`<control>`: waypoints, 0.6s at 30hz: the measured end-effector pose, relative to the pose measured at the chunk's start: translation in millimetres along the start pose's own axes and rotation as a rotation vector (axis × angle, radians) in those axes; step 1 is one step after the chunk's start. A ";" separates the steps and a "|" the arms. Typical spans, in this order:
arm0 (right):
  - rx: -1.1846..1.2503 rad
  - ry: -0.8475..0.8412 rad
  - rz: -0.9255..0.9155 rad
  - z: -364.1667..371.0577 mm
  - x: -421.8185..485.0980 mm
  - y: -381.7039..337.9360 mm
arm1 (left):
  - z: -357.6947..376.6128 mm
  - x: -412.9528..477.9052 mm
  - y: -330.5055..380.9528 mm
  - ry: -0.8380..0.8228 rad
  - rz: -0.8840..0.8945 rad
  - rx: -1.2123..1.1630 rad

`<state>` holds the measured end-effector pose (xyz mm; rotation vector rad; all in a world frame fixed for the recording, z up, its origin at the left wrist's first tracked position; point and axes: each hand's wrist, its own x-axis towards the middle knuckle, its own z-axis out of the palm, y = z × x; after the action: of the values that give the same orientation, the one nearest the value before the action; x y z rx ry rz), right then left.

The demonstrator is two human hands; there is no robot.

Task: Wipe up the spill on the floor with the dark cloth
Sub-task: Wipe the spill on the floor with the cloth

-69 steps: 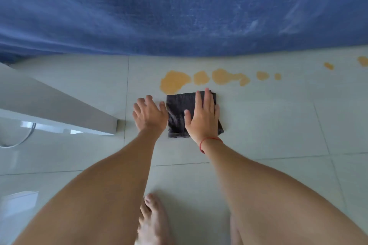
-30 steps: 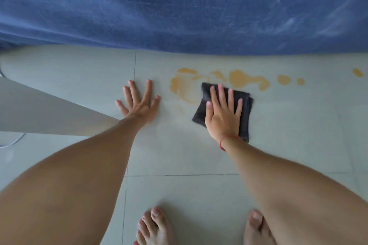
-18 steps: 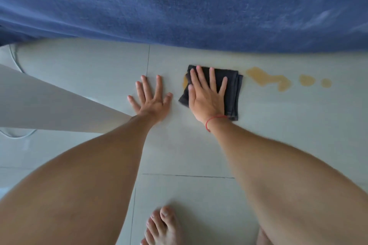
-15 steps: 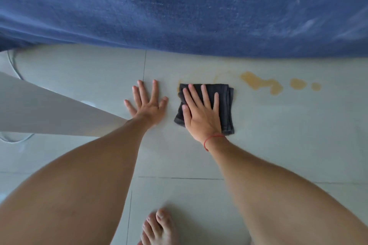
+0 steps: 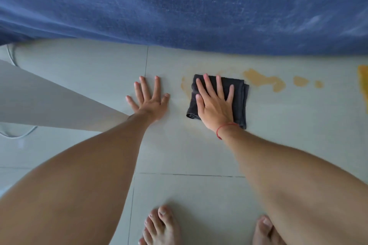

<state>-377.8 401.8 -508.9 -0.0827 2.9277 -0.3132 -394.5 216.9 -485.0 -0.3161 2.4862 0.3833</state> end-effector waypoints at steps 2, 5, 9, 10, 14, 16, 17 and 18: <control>0.015 -0.027 -0.106 -1.6 21.2 -18.0 | 0.2 -0.1 0.7 -0.003 -0.002 -0.009; -0.016 -0.030 -0.218 -0.5 37.1 -35.4 | -2.6 0.0 0.9 -0.012 -0.009 -0.016; -0.012 -0.018 -0.249 0.7 34.4 -31.2 | -4.8 -0.7 1.5 -0.029 -0.008 -0.021; 0.010 -0.014 -0.239 1.5 26.8 -27.6 | -5.7 -1.8 1.6 -0.030 -0.010 -0.018; 0.031 0.048 -0.155 8.0 -36.2 0.1 | -8.0 -5.2 2.7 -0.040 -0.006 -0.010; 0.028 0.060 -0.119 10.6 -61.0 13.3 | -8.5 -5.8 2.3 -0.036 -0.005 -0.008; 0.024 0.064 -0.103 11.6 -66.7 16.3 | -8.7 -6.0 2.2 -0.033 -0.006 -0.013; 0.020 0.071 -0.088 12.5 -68.1 16.6 | -8.1 -5.9 2.1 -0.029 -0.006 -0.017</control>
<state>-309.2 420.6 -511.7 -0.2023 2.9962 -0.3668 -394.7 216.9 -474.7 -0.3226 2.4545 0.4038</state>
